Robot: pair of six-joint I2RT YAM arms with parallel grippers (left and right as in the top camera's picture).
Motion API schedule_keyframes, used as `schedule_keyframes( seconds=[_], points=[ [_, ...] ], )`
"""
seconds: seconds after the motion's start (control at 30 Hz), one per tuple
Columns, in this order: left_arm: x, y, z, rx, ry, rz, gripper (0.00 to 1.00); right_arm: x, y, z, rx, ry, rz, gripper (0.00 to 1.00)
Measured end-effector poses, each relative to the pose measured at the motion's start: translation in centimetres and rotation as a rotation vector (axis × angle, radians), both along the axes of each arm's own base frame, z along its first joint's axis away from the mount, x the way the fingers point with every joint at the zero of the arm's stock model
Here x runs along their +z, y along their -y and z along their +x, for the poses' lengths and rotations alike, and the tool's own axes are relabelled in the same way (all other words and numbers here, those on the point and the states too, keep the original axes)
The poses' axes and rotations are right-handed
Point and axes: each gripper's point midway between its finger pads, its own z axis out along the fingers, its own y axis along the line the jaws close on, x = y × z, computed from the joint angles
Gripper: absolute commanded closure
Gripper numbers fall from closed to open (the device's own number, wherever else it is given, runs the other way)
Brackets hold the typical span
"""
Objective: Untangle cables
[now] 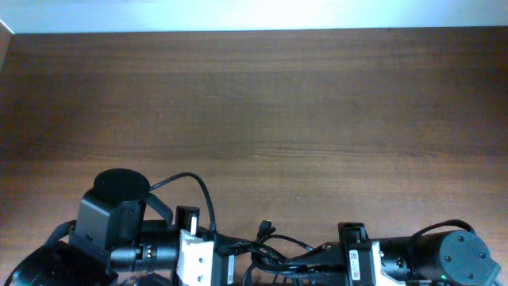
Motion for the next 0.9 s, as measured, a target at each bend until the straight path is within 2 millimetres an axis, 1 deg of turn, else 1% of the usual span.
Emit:
schedule_keyframes(
  seconds=[0.07,0.13,0.27,0.33,0.37,0.4,0.43,0.47,0.53,0.57,0.6,0.63,0.67,0.7,0.73,0.77,0.83,0.9],
  points=[
    [-0.3,-0.3,1.1,0.076,-0.017,0.024,1.00,-0.1,-0.2,0.4,-0.019,0.003,-0.003,0.96],
    [-0.4,-0.4,1.6,0.119,-0.034,0.031,1.00,-0.1,-0.2,0.6,-0.027,0.004,-0.003,0.96],
    [0.7,-0.3,3.2,0.221,-0.066,-0.013,1.00,0.0,-0.2,0.8,-0.042,0.006,0.002,0.96],
    [1.3,-0.5,4.8,0.363,-0.161,-0.051,1.00,0.0,-0.2,1.3,-0.065,0.007,0.004,0.96],
    [1.3,-0.6,5.2,0.409,-0.201,-0.061,1.00,0.0,-0.2,1.4,-0.071,0.007,0.004,0.96],
    [1.5,-0.9,6.1,0.496,-0.260,-0.087,1.00,0.0,-0.2,1.6,-0.082,0.004,0.003,0.96],
    [1.4,-1.8,7.6,0.647,-0.349,-0.120,1.00,-0.1,-0.3,1.7,-0.084,0.001,-0.002,0.96],
    [1.3,-2.4,8.3,0.755,-0.449,-0.157,1.00,-0.2,-0.4,2.0,-0.094,-0.004,-0.005,0.96],
    [1.2,-3.0,8.9,0.874,-0.579,-0.213,1.00,-0.3,-0.4,2.5,-0.114,-0.009,-0.010,0.96],
    [1.0,-3.4,9.3,0.963,-0.686,-0.265,1.00,-0.4,-0.5,2.7,-0.124,-0.011,-0.011,0.96],
    [1.0,-3.6,9.5,1.011,-0.748,-0.296,1.00,-0.4,-0.5,2.7,-0.126,-0.013,-0.012,0.96],
    [1.0,-3.7,9.7,1.047,-0.799,-0.324,0.94,-0.4,-0.5,2.8,-0.129,-0.014,-0.012,0.96],
    [1.0,-3.8,9.7,1.071,-0.842,-0.345,0.86,-0.4,-0.5,2.9,-0.132,-0.015,-0.012,0.96],
    [0.9,-3.9,9.8,1.091,-0.873,-0.362,0.74,-0.4,-0.5,2.9,-0.132,-0.014,-0.012,0.96],
    [0.8,-5.1,10.8,1.179,-0.852,-0.393,0.80,-0.3,-0.3,1.8,-0.081,-0.006,-0.007,0.96],
    [0.7,-6.2,11.8,1.252,-0.815,-0.409,0.87,0.1,0.0,0.7,-0.041,0.008,0.005,0.96],
    [0.6,-7.0,12.3,1.282,-0.733,-0.387,0.81,0.2,0.2,0.2,-0.019,0.015,0.009,0.96],
    [0.6,-7.2,12.5,1.276,-0.670,-0.356,0.75,0.2,0.2,0.2,-0.019,0.015,0.009,0.96]
  ],
)
